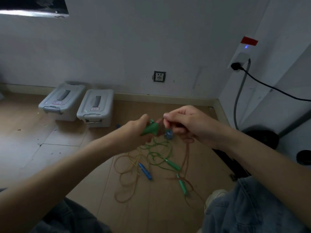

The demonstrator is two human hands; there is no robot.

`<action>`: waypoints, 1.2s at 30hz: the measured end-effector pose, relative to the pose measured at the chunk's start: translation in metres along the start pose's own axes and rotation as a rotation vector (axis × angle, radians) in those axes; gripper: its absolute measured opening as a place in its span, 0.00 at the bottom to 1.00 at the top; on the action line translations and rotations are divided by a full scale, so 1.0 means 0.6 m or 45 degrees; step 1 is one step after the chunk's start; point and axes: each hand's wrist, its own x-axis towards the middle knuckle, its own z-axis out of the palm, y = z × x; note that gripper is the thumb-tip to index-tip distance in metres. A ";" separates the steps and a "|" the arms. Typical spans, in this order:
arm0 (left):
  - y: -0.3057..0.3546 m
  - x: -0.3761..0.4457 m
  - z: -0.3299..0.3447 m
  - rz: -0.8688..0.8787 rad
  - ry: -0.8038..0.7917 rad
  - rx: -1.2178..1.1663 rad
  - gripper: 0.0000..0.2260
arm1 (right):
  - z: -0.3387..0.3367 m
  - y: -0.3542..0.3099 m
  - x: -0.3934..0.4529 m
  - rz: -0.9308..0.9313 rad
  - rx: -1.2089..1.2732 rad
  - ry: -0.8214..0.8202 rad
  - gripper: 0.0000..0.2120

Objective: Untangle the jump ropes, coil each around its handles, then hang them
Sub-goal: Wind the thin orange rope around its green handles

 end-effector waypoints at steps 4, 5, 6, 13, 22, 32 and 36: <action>0.019 -0.022 0.000 0.294 -0.223 0.289 0.14 | -0.012 0.005 0.005 0.048 -0.335 0.108 0.18; 0.023 -0.027 -0.001 0.351 -0.294 0.311 0.16 | -0.015 0.007 0.007 0.032 -0.595 0.149 0.18; 0.027 -0.031 -0.004 0.385 -0.366 0.280 0.16 | -0.016 0.008 0.009 0.018 -0.824 0.181 0.19; 0.029 -0.036 -0.042 0.489 -0.239 -0.122 0.08 | -0.032 0.017 0.015 0.085 -0.705 0.191 0.23; 0.044 -0.036 -0.058 0.351 0.096 -0.759 0.15 | -0.026 0.046 0.008 0.127 0.003 -0.198 0.21; 0.025 -0.015 -0.089 0.020 0.269 -1.238 0.14 | -0.008 0.021 0.019 -0.314 -0.054 0.162 0.07; -0.008 0.005 -0.079 -0.110 0.631 -0.671 0.05 | -0.006 0.019 0.017 -0.187 -0.043 -0.034 0.14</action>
